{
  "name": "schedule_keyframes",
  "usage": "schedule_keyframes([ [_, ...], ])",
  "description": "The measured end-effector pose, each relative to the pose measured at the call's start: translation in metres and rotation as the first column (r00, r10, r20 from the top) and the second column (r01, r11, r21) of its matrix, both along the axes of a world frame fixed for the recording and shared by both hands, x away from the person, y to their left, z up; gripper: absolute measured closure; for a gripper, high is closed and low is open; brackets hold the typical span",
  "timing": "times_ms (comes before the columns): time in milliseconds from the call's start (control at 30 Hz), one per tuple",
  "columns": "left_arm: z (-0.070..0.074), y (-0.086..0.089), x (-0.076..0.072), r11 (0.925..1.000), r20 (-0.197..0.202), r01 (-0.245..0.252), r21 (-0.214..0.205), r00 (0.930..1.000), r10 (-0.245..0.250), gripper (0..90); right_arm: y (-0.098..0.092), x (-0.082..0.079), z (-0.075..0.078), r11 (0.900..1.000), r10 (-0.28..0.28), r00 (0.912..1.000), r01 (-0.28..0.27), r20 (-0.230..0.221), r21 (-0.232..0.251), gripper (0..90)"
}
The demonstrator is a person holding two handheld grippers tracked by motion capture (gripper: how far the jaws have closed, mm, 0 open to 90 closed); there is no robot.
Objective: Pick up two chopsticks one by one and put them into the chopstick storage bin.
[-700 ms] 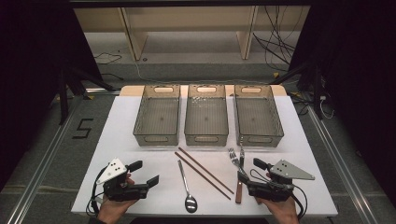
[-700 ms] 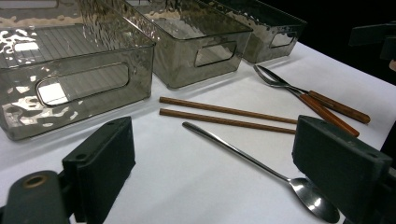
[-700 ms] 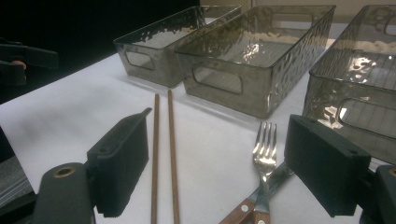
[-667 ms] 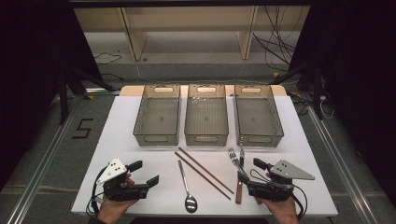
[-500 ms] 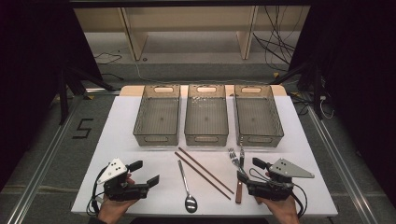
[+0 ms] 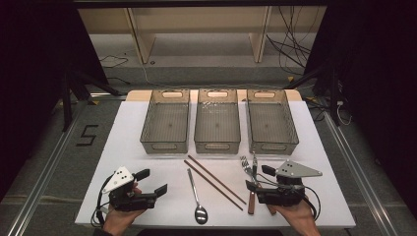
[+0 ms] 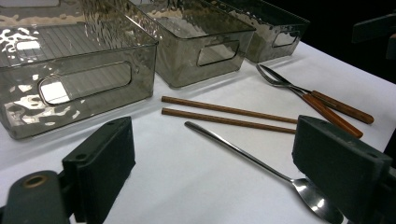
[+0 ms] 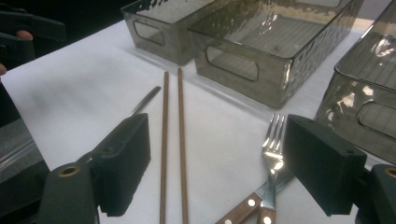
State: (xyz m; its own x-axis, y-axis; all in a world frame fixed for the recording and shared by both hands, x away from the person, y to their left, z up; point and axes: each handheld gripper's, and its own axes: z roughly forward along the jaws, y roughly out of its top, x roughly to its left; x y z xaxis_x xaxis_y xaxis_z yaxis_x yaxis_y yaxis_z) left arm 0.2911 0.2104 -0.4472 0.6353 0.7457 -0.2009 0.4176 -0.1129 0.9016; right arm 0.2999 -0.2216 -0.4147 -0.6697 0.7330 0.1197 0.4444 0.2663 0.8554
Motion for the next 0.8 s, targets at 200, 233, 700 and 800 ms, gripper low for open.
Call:
schedule_keyframes([
  [200, 0.0, 0.0, 0.001, 1.0, 0.0, -0.002, 0.001, 1.0, 0.002, 12.7, 0.011, 0.014, 0.009, 0.9977, 0.007, 0.9952, -0.013, -0.098, -0.066, 26.4],
  [233, 0.0, 0.0, 0.001, 1.0, -0.001, -0.002, 0.001, 1.0, 0.002, 12.7, 0.015, 0.018, 0.012, 0.9954, 0.002, 0.9923, -0.014, -0.124, -0.095, 27.8],
  [700, 0.0, 0.0, 0.0, 0.9999, 0.008, -0.002, 0.016, 1.0, 0.002, 12.7, 0.057, 0.046, 0.016, 0.9464, 0.064, 0.9667, -0.138, -0.248, -0.292, 32.9],
  [800, -0.001, 0.0, 0.001, 0.9999, 0.006, -0.002, 0.014, 1.0, 0.002, 12.7, 0.067, 0.052, 0.01, 0.9245, 0.067, 0.9538, -0.17, -0.293, -0.341, 34.8],
])
